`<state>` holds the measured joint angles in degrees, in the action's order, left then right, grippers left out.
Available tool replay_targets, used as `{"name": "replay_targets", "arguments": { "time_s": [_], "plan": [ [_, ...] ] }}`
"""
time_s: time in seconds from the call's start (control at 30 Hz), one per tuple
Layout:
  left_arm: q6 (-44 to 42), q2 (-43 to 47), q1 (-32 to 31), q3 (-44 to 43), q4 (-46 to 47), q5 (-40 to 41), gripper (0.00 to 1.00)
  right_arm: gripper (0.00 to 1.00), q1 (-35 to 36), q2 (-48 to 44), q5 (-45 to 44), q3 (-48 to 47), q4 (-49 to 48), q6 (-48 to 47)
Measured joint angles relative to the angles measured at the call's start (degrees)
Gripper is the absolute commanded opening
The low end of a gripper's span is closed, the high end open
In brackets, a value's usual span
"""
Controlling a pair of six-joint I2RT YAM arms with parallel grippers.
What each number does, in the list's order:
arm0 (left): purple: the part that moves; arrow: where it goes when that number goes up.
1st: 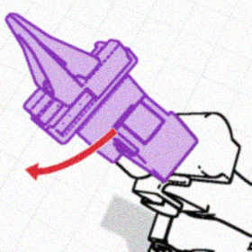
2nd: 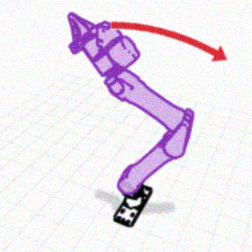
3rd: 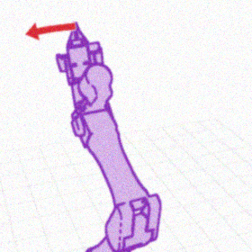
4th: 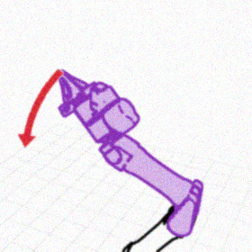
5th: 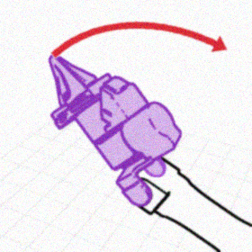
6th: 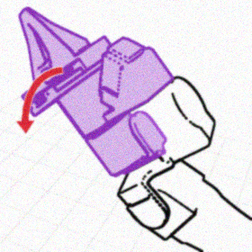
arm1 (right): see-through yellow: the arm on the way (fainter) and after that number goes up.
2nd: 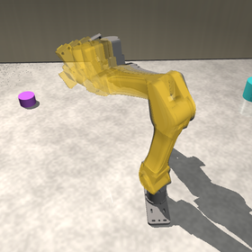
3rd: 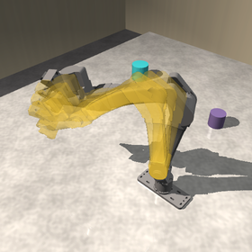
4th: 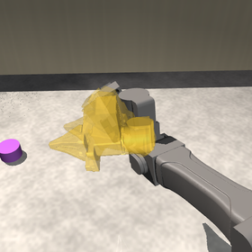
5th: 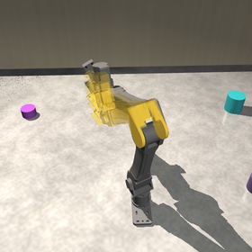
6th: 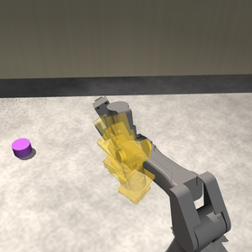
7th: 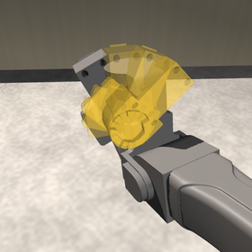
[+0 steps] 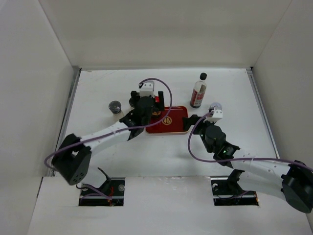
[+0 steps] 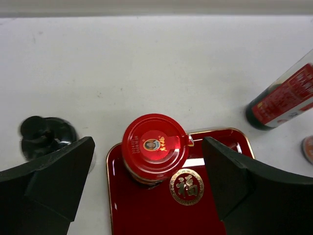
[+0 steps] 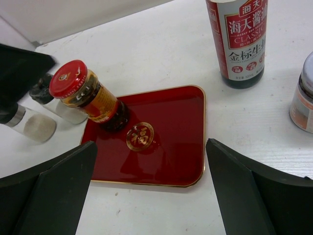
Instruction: Organize the condiment bottles
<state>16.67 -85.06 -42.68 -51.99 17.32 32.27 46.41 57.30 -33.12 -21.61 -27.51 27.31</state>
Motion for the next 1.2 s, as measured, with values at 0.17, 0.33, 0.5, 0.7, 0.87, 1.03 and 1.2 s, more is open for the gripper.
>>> {"name": "replay_targets", "arguments": {
  "time_s": [0.17,0.33,0.5,0.7,0.87,1.03,1.2],
  "plan": [
    [0.2,17.2,1.0,7.3,-0.4,4.3,0.9,1.0,-0.3,0.0,0.2,0.0,0.0,0.2],
    [2.7,24.0,8.5,8.4,-4.9,7.4,0.89,1.0,-0.3,0.5,0.6,0.0,0.0,0.6],
    [5.3,18.1,16.5,8.9,-9.2,6.7,0.87,1.0,-0.3,1.3,1.2,0.0,0.0,0.8],
    [5.2,8.7,17.9,8.7,-9.6,8.0,0.87,1.0,-0.3,2.4,1.9,0.0,0.0,0.8],
    [5.4,7.5,19.0,8.3,-7.7,9.4,0.86,1.0,-0.3,3.1,2.2,0.0,0.0,0.8],
    [5.6,8.6,19.1,10.6,-4.9,10.5,0.85,1.0,-0.3,3.1,2.3,0.0,0.0,0.8],
    [5.7,14.3,18.6,15.3,-2.8,10.6,0.84,1.0,-0.3,3.8,2.4,-0.1,0.0,0.8]
  ]
}}
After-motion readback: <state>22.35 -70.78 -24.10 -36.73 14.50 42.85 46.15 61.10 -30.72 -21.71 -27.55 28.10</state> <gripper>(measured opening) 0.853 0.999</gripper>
